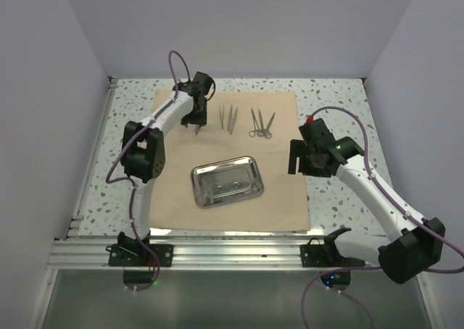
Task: Open and lay out the surgical kit
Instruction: Place the medical item in the surgical kit, then pick up the medical item from the container.
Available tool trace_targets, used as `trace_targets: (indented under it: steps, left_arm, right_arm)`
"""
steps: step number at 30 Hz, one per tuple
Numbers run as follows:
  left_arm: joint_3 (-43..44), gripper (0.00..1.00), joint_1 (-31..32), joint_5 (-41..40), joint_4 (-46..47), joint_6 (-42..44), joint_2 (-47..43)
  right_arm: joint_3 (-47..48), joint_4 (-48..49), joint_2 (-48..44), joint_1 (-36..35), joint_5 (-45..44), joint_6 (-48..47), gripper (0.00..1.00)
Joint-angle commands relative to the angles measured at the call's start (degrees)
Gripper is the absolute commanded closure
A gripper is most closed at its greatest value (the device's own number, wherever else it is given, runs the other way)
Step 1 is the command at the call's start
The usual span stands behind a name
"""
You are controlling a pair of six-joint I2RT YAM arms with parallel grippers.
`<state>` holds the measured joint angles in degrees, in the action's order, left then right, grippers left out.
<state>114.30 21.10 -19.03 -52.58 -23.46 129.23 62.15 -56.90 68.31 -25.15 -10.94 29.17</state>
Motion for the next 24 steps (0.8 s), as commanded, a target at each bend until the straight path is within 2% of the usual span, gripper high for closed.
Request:
trace_targets:
  steps: [1, 5, 6, 12, 24]
  left_arm:
    - [-6.61, 0.5, 1.13, 4.87, -1.83, -3.51, -11.17]
    - [-20.58, 0.51, 5.78, 6.89, -0.69, -9.21, -21.37]
    - [-26.53, 0.51, 8.14, 7.59, -0.25, -10.19, -25.13]
    - [-46.42, 0.51, 16.32, 12.17, 6.6, -19.59, -34.83]
    - [-55.66, 0.53, 23.01, 14.45, 15.04, -27.42, -33.78]
  right_arm:
    - [1.13, 2.06, -2.13, -0.17, 0.57, 0.63, 0.22]
    - [0.6, 1.8, -4.41, -0.25, 1.09, 0.71, 0.22]
    - [0.52, 1.54, -5.37, -0.25, 1.18, 0.8, 0.22]
    - [-1.59, 0.66, -9.42, -0.17, 1.88, 1.24, 0.22]
    - [-3.35, -4.0, -16.11, -0.17, 2.85, 0.54, 0.22]
